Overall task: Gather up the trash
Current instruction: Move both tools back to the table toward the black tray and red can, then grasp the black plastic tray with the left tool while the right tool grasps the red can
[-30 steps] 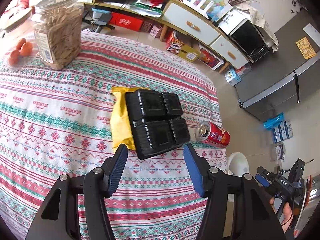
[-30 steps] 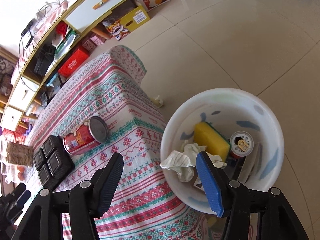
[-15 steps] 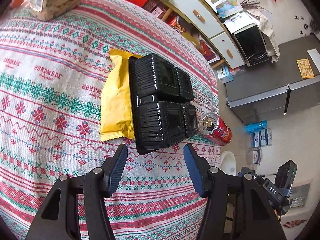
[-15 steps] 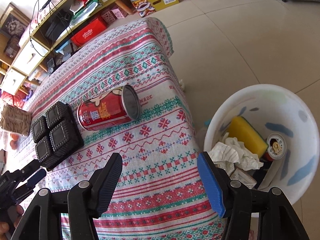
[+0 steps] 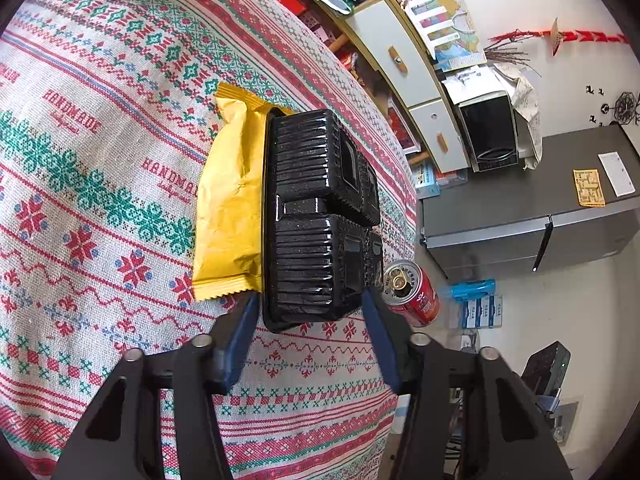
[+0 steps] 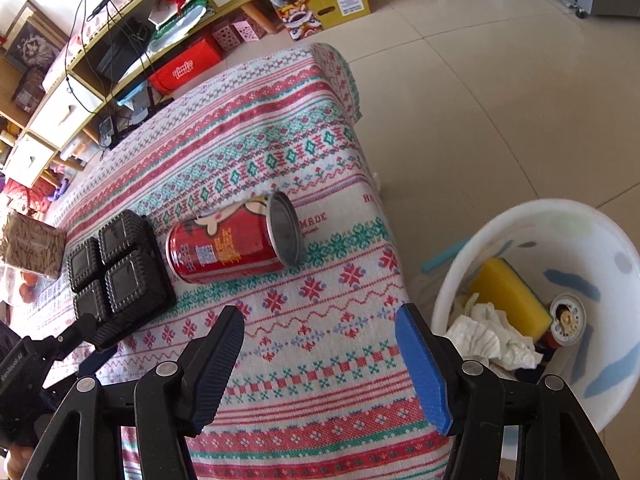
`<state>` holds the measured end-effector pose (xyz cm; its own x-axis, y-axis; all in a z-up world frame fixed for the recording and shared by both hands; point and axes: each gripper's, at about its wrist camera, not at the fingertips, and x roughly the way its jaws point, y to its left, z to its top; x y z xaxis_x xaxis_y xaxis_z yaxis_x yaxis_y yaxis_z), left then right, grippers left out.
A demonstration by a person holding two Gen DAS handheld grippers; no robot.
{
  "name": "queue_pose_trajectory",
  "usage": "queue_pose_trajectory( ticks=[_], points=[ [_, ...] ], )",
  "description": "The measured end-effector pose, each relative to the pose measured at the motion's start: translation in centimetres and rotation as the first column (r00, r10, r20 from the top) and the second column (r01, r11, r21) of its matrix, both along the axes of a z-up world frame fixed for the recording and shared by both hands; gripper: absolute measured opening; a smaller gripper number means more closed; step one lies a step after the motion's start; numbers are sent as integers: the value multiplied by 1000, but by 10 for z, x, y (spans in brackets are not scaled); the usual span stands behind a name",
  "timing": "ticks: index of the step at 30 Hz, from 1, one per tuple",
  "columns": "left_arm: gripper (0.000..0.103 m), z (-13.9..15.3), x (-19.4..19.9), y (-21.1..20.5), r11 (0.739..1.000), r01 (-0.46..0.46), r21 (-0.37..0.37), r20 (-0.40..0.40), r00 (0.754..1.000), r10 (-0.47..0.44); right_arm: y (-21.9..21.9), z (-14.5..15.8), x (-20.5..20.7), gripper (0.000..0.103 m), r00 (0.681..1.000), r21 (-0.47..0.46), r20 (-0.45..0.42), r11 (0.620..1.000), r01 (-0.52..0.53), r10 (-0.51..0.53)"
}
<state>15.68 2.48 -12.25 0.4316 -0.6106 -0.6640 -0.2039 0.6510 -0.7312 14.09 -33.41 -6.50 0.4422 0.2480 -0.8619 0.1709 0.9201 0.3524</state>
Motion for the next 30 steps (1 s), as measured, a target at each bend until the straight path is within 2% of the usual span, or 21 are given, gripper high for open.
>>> queue_pose_trajectory(
  ticks=[4,7,9,13,15,18,22,26,28,30],
  points=[
    [46,11,-6,8,999,-19,39,46,999,17,14,-8,17,74,999,27,3,999,-43,42],
    [44,19,-13,17,998,-32,52,38,999,31,24,-12,29,74,997,33,6,997,-73,72],
    [38,26,-19,22,1000,-22,22,48,999,21,27,-14,37,74,996,51,5,995,-85,85],
    [38,40,-29,36,1000,-26,1,53,998,26,25,-29,49,78,998,111,-30,993,-47,50],
    [38,43,-32,42,999,-31,29,55,998,30,30,-33,55,78,997,99,-39,994,-56,60],
    [37,43,-36,46,999,-31,27,24,999,30,39,-36,60,78,996,62,-43,995,-79,82],
    [36,67,-41,51,996,-16,93,78,997,9,49,-37,59,78,990,119,-60,986,-119,127],
    [34,94,-47,49,992,5,124,143,989,-23,56,-28,53,78,985,160,-30,974,-163,170],
    [34,102,-50,47,983,19,182,169,984,-50,62,-26,49,78,979,192,-32,962,-193,203],
    [34,104,-49,41,971,44,235,155,984,-82,71,-27,45,78,967,188,-55,954,-233,247]
  ],
)
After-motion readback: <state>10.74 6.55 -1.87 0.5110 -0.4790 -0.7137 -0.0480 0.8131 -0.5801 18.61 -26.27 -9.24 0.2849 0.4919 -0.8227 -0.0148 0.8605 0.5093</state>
